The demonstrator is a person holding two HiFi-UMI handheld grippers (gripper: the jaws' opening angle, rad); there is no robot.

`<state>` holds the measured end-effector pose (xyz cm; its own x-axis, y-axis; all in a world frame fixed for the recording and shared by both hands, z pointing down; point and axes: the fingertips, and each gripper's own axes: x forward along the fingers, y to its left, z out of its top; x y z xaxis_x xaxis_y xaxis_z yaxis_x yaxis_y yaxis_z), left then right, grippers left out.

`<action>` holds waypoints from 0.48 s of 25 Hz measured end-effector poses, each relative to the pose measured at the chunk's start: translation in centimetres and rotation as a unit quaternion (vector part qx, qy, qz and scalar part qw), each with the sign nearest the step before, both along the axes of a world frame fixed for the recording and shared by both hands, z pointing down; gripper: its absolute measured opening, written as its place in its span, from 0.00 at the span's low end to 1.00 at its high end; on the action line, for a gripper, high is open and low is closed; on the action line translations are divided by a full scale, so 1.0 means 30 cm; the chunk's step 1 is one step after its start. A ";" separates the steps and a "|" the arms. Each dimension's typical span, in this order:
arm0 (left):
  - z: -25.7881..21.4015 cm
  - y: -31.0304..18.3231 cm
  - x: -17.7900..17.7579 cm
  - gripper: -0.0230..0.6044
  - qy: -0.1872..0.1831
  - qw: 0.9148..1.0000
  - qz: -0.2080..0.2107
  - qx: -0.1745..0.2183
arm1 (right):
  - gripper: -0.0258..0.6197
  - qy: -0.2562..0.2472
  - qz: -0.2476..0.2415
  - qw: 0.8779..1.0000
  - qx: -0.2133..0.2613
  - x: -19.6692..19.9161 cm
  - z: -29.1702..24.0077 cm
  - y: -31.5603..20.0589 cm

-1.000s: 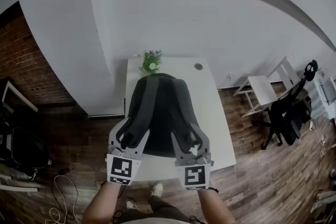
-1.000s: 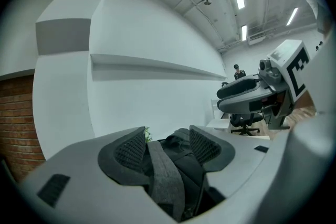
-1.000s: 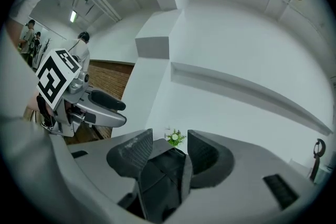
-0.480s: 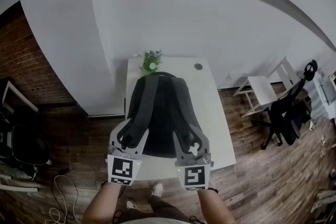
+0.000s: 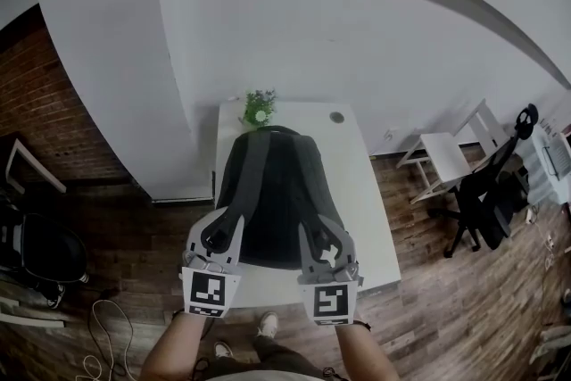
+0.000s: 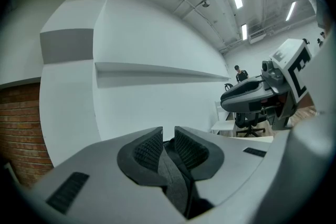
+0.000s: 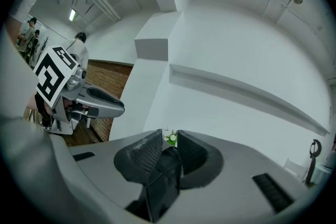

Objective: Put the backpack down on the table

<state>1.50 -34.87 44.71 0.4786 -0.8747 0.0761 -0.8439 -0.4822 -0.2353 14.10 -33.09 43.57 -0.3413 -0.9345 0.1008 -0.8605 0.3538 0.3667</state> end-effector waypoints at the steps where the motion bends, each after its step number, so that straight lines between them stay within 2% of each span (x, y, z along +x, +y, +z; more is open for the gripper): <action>1: -0.006 0.005 -0.001 0.16 0.002 1.000 0.000 0.004 | 0.20 -0.002 0.000 1.000 0.002 -0.002 -0.004 0.005; 8: -0.012 0.035 -0.032 0.07 -0.001 1.000 -0.006 0.006 | 0.16 -0.019 0.009 1.000 0.004 -0.025 -0.031 0.028; 12: -0.017 0.049 -0.034 0.06 0.004 1.000 -0.001 0.006 | 0.12 -0.027 0.008 1.000 0.006 -0.020 -0.037 0.033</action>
<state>0.49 -33.41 44.20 0.4765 -0.8770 0.0623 -0.8470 -0.4769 -0.2350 13.49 -32.09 42.47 -0.3314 -0.9407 0.0718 -0.8847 0.3363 0.3228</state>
